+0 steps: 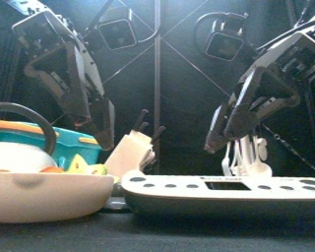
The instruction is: Grab starfruit half from table
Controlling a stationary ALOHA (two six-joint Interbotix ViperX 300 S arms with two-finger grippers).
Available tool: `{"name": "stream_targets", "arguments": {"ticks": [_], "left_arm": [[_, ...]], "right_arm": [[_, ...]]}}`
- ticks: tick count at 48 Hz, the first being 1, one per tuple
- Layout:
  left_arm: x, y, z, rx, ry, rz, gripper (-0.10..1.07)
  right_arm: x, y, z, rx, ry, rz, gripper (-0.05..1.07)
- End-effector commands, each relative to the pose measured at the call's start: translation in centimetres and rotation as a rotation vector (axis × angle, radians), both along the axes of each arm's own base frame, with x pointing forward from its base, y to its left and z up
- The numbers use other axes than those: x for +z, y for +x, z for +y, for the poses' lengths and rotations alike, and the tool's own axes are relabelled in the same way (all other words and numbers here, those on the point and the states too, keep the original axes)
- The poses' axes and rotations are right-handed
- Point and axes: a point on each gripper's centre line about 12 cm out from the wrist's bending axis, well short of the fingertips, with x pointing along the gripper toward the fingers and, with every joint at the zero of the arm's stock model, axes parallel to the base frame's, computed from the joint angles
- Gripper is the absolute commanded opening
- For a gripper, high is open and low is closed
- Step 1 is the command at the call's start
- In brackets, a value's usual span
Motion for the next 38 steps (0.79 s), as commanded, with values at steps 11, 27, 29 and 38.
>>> {"name": "stream_targets", "arguments": {"ticks": [11,27,29,38], "left_arm": [[-2.1,0.1,4.7,0.143,0.028,0.011,1.02],[-3.2,0.4,4.1,0.14,-0.009,0.081,1.02],[-3.2,0.3,4.0,0.144,-0.018,0.087,1.02],[-4.1,0.2,4.1,0.16,-0.033,0.121,1.02]], "right_arm": [[0.8,0.4,0.1,-0.002,0.007,-0.025,0.89],[0.5,0.5,0.1,0.0,0.006,-0.019,0.89],[0.6,0.5,0.2,0.0,0.006,-0.021,0.89],[0.5,0.5,0.2,0.0,0.006,-0.019,0.89]]}}
